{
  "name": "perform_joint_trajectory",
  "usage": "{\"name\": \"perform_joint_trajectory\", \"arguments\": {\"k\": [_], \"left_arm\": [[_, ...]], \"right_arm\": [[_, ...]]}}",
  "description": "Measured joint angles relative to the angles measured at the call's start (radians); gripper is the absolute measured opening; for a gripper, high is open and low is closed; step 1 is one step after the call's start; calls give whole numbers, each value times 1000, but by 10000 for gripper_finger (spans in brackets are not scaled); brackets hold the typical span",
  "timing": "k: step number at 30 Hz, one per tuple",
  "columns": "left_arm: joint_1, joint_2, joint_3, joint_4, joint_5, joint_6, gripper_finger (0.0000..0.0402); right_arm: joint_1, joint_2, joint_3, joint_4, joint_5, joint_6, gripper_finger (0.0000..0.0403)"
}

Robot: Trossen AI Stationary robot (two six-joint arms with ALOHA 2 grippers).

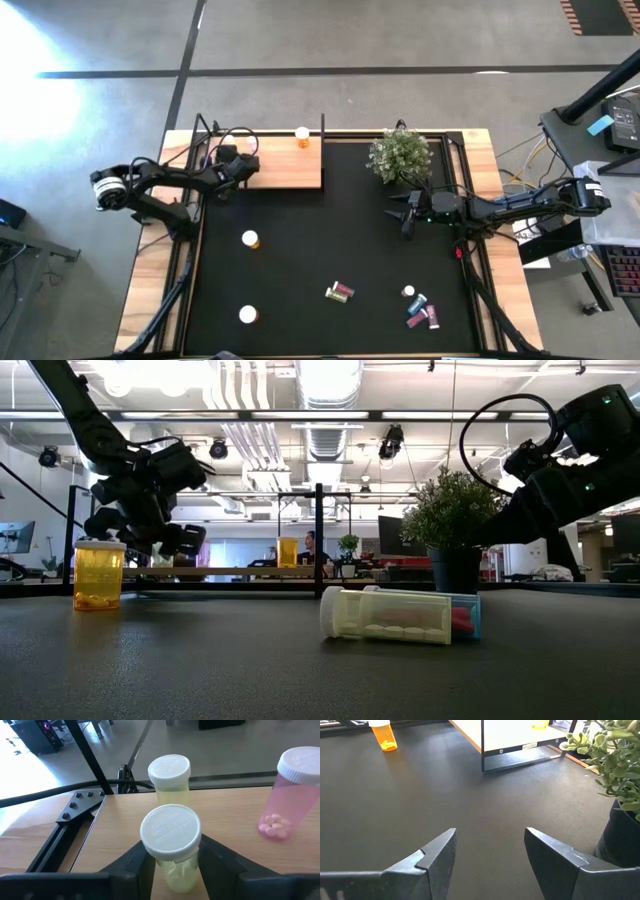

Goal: Pick and place medicine bottles onto shelf by color
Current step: Put the bottom yellow medicine bottle on the shelf aligned with the other yellow medicine bottle, then put the top left blue medicine bottle on the shelf

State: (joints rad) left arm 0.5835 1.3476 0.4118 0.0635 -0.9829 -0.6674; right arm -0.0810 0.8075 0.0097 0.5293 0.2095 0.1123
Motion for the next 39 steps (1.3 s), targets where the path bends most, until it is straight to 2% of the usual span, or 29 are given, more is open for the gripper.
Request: {"name": "perform_joint_trajectory", "arguments": {"k": [7,13,21,39], "left_arm": [[0,-10,0,0,-2,1,176],[0,-40,-2,-5,-2,18,194],[-1,-116,-3,-52,2,40,199],[-51,-305,-4,-36,47,175,199]], "right_arm": [[0,0,0,0,0,0,224],[0,0,0,0,0,0,224],[0,0,0,0,0,0,224],[0,0,0,0,0,0,224]]}}
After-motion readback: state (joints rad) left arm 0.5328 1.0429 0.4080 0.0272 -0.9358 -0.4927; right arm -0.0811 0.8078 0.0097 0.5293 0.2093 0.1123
